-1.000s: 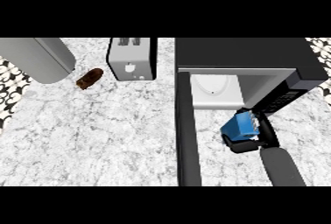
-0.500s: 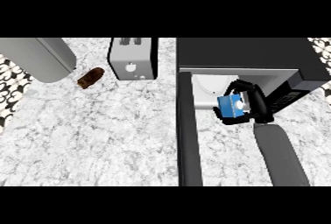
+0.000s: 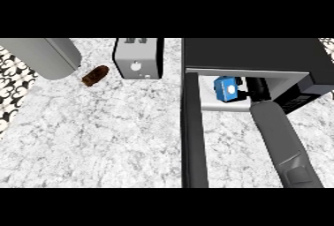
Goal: Pick up the milk, place it into the microwave and close the microwave
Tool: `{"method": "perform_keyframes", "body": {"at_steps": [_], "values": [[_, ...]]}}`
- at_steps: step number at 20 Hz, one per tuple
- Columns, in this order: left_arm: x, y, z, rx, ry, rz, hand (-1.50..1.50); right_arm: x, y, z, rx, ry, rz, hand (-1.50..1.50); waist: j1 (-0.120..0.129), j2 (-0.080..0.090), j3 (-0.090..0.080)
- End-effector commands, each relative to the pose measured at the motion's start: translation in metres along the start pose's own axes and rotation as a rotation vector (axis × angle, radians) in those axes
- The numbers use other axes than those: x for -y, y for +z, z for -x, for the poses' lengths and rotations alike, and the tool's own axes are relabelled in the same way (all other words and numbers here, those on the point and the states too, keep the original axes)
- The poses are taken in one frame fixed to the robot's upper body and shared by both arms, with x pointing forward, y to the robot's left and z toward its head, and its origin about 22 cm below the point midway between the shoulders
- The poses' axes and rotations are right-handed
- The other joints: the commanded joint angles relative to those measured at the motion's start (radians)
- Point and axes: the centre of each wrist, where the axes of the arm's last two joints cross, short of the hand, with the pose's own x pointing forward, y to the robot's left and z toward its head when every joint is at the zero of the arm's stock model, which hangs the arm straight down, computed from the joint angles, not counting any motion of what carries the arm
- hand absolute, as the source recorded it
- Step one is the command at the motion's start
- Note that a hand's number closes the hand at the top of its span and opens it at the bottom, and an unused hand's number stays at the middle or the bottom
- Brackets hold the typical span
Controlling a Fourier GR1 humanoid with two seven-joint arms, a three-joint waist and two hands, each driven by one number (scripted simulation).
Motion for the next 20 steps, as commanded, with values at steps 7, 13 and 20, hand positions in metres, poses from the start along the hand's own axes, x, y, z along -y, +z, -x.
{"method": "perform_keyframes", "body": {"at_steps": [7, 13, 20], "values": [[-0.008, -0.024, 0.023, 0.007, 0.004, 0.054, -1.50, 0.010, -0.033, -0.004, -0.178, 0.086, 0.255, 1.50, 0.045, 0.033, 0.002], [-0.013, -0.035, 0.023, 0.010, -0.032, 0.062, -1.50, 0.014, -0.027, 0.006, -0.143, 0.206, 0.289, -1.50, 0.053, 0.035, 0.003], [-0.008, -0.038, 0.030, -0.001, -0.010, 0.110, -1.50, 0.011, -0.019, 0.014, -0.134, 0.150, 0.174, -1.50, 0.065, 0.037, 0.004]]}}
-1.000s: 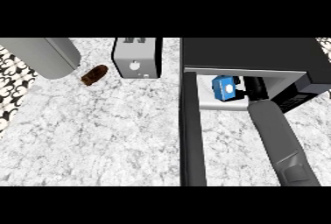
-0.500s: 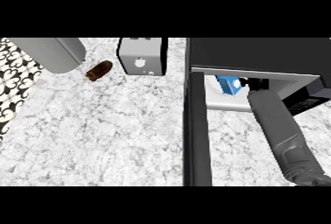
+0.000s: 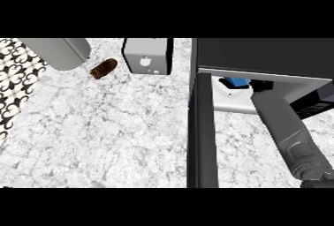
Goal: Pick up the milk, place it into the microwave and close the microwave
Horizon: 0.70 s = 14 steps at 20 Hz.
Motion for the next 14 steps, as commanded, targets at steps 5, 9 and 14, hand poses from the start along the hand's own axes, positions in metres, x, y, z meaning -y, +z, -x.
{"method": "perform_keyframes", "body": {"at_steps": [5, 9, 14], "values": [[0.005, -0.011, 0.006, 0.006, 0.000, 0.049, -1.50, -0.017, 0.003, -0.009, 0.012, -0.120, -0.068, -1.50, -0.015, -0.008, 0.000], [0.016, -0.010, 0.012, -0.019, 0.035, 0.085, -1.50, -0.013, 0.011, 0.003, 0.037, -0.203, -0.113, -1.50, -0.026, -0.011, 0.000], [0.029, -0.006, 0.009, -0.020, 0.051, 0.093, -1.50, -0.014, 0.026, 0.017, 0.053, -0.306, -0.118, -1.50, -0.045, -0.024, -0.002]]}}
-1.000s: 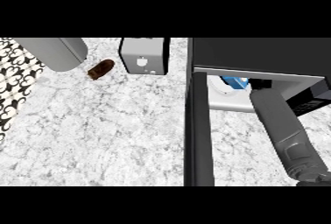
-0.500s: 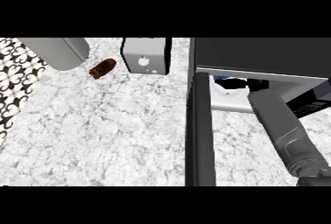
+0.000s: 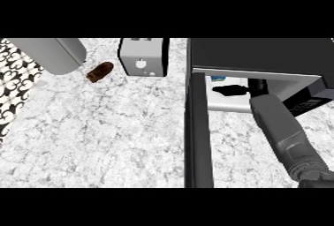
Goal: Pick up the milk, place it into the microwave and close the microwave
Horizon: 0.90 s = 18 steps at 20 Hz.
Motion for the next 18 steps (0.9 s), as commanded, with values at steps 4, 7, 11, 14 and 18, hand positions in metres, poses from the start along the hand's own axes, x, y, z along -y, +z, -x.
{"method": "perform_keyframes", "body": {"at_steps": [4, 7, 11, 14, 18], "values": [[0.021, -0.011, 0.012, -0.007, 0.013, 0.053, -1.50, -0.008, 0.024, 0.016, 0.006, -0.157, -0.037, -1.50, -0.036, -0.015, -0.002], [0.032, -0.005, 0.006, -0.001, 0.029, 0.080, -1.50, -0.001, 0.039, 0.030, 0.014, -0.214, -0.056, -1.50, -0.047, -0.023, -0.003], [0.047, -0.024, 0.013, 0.013, 0.022, 0.099, -1.50, 0.000, 0.056, 0.040, 0.012, -0.260, -0.083, -1.50, -0.074, -0.030, -0.004], [0.058, -0.030, 0.007, -0.015, 0.007, 0.122, -1.50, -0.026, 0.071, 0.038, 0.029, -0.310, -0.105, -1.50, -0.091, -0.037, -0.004], [0.076, -0.040, 0.019, -0.022, 0.001, 0.148, -1.50, -0.015, 0.100, 0.056, 0.004, -0.357, -0.140, -1.50, -0.110, -0.043, -0.005]]}}
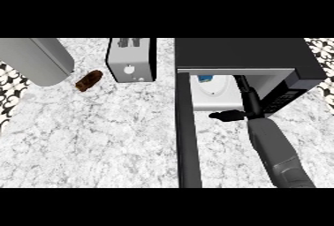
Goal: Pick up the milk, place it into the microwave and close the microwave
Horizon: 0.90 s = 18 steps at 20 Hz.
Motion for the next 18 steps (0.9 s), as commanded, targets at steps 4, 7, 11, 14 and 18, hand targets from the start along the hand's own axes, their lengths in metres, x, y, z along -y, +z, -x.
{"method": "perform_keyframes", "body": {"at_steps": [4, 7, 11, 14, 18], "values": [[0.016, -0.023, 0.002, -0.028, 0.013, 0.076, -1.50, 0.010, 0.055, 0.021, -0.046, -0.068, -0.004, -1.50, -0.040, -0.002, 0.001], [0.024, -0.037, 0.005, -0.045, 0.025, 0.124, -1.50, 0.018, 0.084, 0.028, -0.052, -0.096, -0.025, -1.50, -0.055, -0.003, 0.000], [0.033, -0.045, 0.015, -0.111, -0.019, 0.197, 1.50, 0.035, 0.126, 0.031, -0.019, -0.140, 0.002, -1.50, -0.060, -0.002, 0.000], [0.044, -0.060, 0.018, -0.120, -0.024, 0.232, 1.50, 0.039, 0.137, 0.021, -0.029, -0.139, -0.010, -1.50, -0.064, -0.004, -0.001], [0.043, -0.093, 0.023, -0.135, -0.073, 0.255, 1.50, 0.063, 0.176, 0.007, -0.018, -0.104, -0.003, -1.50, -0.075, 0.003, -0.001]]}}
